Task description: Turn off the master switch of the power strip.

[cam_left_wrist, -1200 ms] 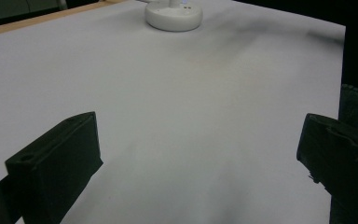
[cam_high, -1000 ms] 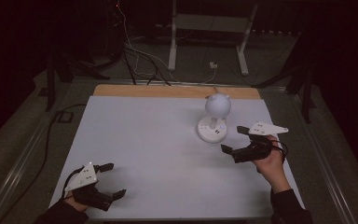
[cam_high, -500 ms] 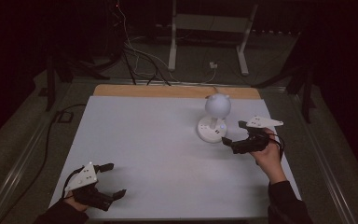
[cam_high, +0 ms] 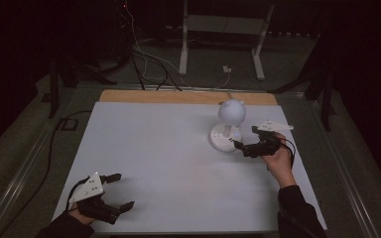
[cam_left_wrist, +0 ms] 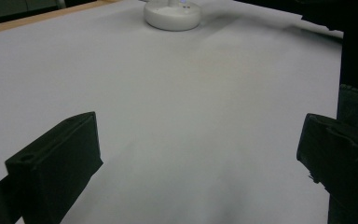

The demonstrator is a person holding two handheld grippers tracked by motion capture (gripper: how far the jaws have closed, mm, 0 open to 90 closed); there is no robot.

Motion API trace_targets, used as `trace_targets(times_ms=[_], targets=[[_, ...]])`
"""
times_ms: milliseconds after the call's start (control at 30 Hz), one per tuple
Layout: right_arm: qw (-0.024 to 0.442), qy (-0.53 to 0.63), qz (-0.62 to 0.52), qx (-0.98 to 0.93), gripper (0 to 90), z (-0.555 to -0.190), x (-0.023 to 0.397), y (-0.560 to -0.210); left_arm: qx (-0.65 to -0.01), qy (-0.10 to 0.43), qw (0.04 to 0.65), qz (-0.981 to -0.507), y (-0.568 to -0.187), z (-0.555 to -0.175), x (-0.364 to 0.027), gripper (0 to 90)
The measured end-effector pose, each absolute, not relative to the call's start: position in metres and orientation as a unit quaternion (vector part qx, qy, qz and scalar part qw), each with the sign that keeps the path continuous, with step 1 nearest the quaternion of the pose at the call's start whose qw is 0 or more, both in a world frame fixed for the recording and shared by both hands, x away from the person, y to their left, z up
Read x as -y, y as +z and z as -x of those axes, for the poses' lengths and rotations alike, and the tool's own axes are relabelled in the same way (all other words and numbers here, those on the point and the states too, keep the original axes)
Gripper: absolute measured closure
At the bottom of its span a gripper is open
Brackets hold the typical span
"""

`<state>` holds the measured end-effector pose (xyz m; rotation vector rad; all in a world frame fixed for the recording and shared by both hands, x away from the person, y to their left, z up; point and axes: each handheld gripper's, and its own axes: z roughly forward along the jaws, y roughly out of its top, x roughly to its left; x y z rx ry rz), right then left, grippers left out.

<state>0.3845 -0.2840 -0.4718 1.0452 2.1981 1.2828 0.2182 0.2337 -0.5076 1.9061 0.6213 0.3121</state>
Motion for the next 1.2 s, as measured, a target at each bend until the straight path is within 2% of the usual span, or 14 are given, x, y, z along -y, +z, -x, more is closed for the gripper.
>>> trace_targets(times_ms=[433,533,767,1033,1133,1167,1200], targets=[[0.209,0.44,-0.4,-0.776,8.0,-0.401,0.284,-0.487,-0.26,0.128,0.53,-0.797,-0.507,-0.218,-0.235,0.1],[0.202,0.438,-0.414,-0.772,14.2,-0.404,0.284,-0.49,-0.261,0.127,0.53,-0.797,-0.507,-0.218,-0.234,0.1],[0.219,0.441,-0.445,-0.748,16.0,-0.409,0.282,-0.494,-0.262,0.127,0.531,-0.796,-0.507,-0.218,-0.235,0.1],[0.235,0.44,-0.48,-0.721,28.3,-0.415,0.281,-0.492,-0.261,0.126,0.531,-0.796,-0.507,-0.219,-0.235,0.1],[0.237,0.435,-0.492,-0.716,41.8,-0.415,0.281,-0.49,-0.26,0.125,0.53,-0.798,-0.507,-0.218,-0.234,0.1],[0.237,0.435,-0.492,-0.716,41.8,-0.415,0.281,-0.49,-0.26,0.125,0.53,-0.798,-0.507,-0.218,-0.234,0.1],[0.242,0.429,-0.496,-0.715,49.9,-0.415,0.28,-0.489,-0.26,0.125,0.53,-0.797,-0.507,-0.218,-0.234,0.1]])
